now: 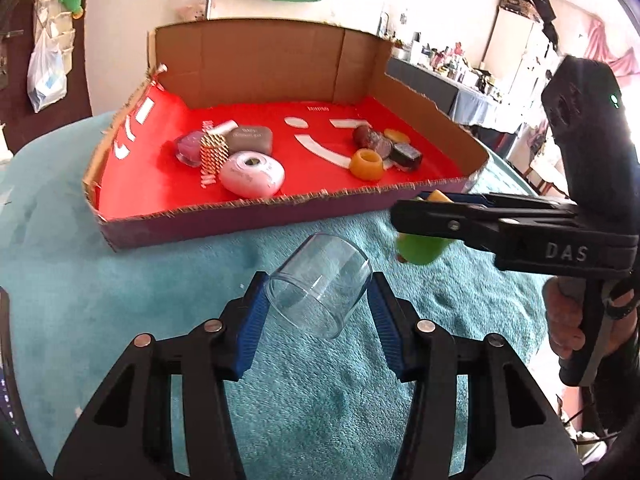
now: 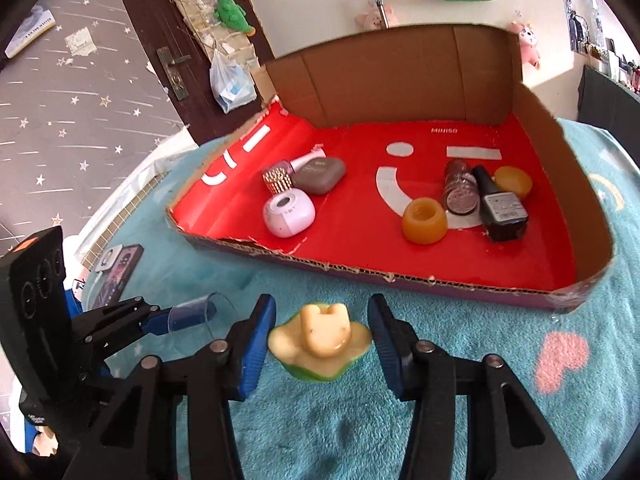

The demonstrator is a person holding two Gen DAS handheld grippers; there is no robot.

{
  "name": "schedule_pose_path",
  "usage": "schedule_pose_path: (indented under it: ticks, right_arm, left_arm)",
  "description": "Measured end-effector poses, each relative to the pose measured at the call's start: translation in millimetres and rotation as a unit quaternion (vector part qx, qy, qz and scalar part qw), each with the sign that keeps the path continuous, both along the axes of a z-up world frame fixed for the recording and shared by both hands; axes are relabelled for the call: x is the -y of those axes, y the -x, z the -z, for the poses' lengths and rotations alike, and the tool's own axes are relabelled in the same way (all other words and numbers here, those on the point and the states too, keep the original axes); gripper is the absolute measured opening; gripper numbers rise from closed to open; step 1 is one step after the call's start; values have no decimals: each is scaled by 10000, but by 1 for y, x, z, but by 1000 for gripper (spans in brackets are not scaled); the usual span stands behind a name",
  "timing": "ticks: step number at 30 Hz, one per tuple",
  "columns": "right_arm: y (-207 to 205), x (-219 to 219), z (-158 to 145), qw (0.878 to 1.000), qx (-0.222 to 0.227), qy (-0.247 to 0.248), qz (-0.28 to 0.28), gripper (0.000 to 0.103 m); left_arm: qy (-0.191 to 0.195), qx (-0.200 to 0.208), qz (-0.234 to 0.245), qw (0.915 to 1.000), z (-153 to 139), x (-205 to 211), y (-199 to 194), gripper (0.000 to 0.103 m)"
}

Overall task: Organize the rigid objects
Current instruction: 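Grasp the clear plastic cup with the left tool while the right tool grasps the green toy, then carry the clear cup into the box with the left tool while the right tool carries the green toy in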

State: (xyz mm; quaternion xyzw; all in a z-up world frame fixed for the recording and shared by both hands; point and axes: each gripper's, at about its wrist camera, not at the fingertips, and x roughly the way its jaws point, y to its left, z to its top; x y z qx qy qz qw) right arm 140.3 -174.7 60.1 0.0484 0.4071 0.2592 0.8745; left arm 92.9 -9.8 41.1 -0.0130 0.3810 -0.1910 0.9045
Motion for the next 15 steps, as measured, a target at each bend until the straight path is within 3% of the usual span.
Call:
schedule_pose_path:
  ticks: [15]
  right_arm:
    - [9,2,-12,9998,157,-88,-6,51]
  left_arm:
    - [7,205,-155,9997,-14,-9,-3,48]
